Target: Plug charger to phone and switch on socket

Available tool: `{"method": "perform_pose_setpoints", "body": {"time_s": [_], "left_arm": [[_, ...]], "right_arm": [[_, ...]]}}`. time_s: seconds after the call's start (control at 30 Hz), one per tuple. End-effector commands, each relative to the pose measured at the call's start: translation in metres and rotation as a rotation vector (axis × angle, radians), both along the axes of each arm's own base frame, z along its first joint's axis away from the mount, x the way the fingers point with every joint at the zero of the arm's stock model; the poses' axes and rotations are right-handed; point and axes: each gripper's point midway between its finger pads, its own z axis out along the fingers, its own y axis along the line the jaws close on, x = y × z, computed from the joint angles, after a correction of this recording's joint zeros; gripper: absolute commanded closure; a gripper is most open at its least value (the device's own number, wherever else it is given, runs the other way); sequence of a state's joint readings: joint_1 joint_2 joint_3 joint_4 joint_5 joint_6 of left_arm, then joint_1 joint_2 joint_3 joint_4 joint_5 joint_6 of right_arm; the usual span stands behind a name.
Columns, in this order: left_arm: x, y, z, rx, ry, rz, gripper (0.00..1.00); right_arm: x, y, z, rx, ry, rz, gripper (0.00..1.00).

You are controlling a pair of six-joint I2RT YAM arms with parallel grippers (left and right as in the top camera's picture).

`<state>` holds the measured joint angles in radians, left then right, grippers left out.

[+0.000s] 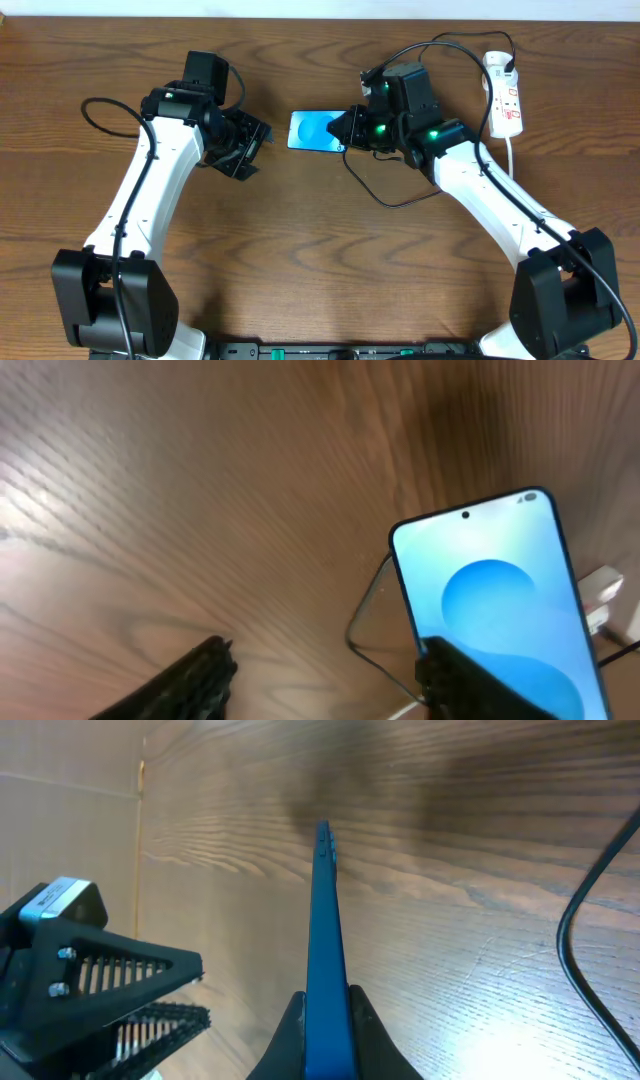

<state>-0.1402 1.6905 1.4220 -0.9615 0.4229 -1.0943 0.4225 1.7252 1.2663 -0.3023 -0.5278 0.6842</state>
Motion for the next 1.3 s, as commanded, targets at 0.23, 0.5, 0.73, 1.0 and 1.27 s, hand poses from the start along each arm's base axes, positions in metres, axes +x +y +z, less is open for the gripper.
{"method": "perform_pose_setpoints", "body": {"time_s": [0.23, 0.5, 0.73, 1.0, 1.27], "left_arm": [[0.016, -0.035, 0.032, -0.147, -0.262, -0.329, 0.16], [0.025, -0.053, 0.05, -0.266, -0.34, -0.357, 0.09], [0.028, -0.065, 0.061, -0.379, -0.344, -0.349, 0.07], [0.036, -0.053, 0.06, -0.477, -0.327, -0.313, 0.02], [0.047, -0.053, 0.085, -0.6, -0.438, -0.36, 0.02]], "right_arm": [[0.008, -0.032, 0.069, 0.111, -0.118, -0.022, 0.99], [0.011, -0.05, 0.084, 0.165, -0.123, -0.024, 0.99], [0.013, -0.052, 0.087, 0.185, -0.118, -0.037, 0.99], [0.013, -0.049, 0.092, 0.208, -0.123, -0.026, 0.99], [0.015, -0.048, 0.096, 0.221, -0.129, -0.033, 0.99]]}}
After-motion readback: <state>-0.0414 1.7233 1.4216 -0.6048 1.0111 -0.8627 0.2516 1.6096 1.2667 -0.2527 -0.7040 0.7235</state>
